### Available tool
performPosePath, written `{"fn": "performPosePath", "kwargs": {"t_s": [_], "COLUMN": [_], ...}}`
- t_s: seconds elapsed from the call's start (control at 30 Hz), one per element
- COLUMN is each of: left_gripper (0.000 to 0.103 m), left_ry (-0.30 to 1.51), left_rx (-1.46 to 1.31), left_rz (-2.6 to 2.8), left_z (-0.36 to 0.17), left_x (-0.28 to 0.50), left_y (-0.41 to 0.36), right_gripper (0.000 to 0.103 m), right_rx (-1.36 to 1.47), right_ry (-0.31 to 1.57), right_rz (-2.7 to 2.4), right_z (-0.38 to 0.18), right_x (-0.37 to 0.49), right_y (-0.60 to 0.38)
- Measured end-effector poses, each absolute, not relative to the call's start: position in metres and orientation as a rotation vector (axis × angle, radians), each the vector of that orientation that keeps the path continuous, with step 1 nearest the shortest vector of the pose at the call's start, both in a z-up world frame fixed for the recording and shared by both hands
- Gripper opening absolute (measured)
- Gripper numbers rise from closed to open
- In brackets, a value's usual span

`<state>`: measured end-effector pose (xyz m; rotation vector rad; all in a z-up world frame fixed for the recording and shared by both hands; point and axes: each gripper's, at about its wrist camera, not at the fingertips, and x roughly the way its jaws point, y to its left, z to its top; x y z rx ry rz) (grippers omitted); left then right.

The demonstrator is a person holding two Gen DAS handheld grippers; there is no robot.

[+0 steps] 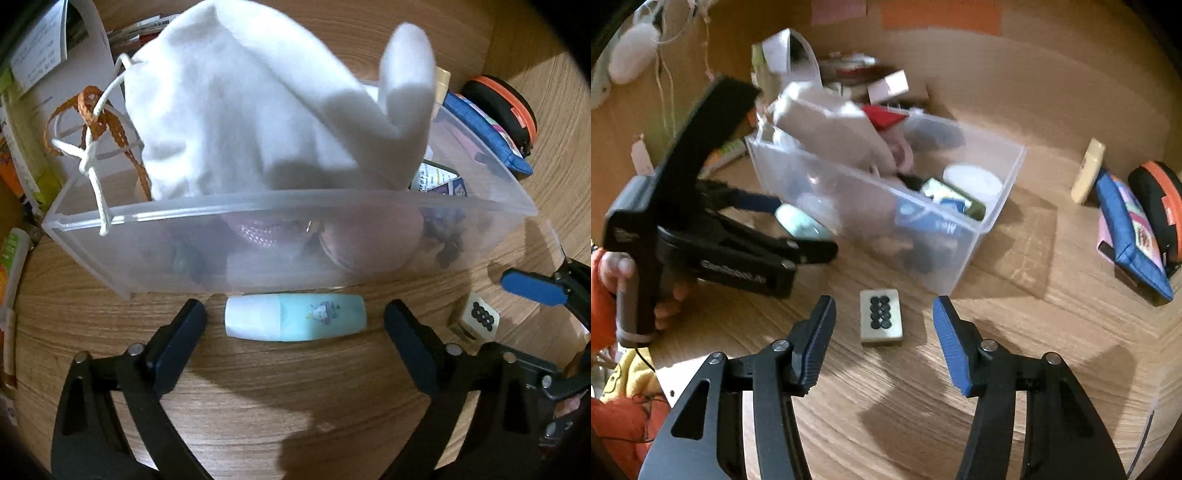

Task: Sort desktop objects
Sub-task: 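Grasp the light blue tube with the left gripper while right grasps the white domino tile, then carry the blue tube and domino tile into the bin and open both grippers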

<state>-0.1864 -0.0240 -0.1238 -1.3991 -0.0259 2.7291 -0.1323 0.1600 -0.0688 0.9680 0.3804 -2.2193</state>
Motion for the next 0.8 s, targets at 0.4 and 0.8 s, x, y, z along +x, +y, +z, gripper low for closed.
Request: {"fn": "performPosePath", "kwargs": {"t_s": [0.4, 0.8], "left_gripper": [0.073, 0.073], "left_ry": [0.034, 0.015], "left_rx": [-1.327, -1.133], "left_rz": [2.708, 2.743], "left_z": [-0.118, -0.079], "left_x": [-0.173, -0.13], "left_y": [-0.021, -0.032], "right_gripper": [0.022, 0.022], "right_rx": [1.061, 0.938], "right_ry": [0.386, 0.295], "right_rz": [-2.147, -2.158], "right_z": [-0.08, -0.05], "right_x": [-0.143, -0.125], "right_y": [0.15, 0.154]}}
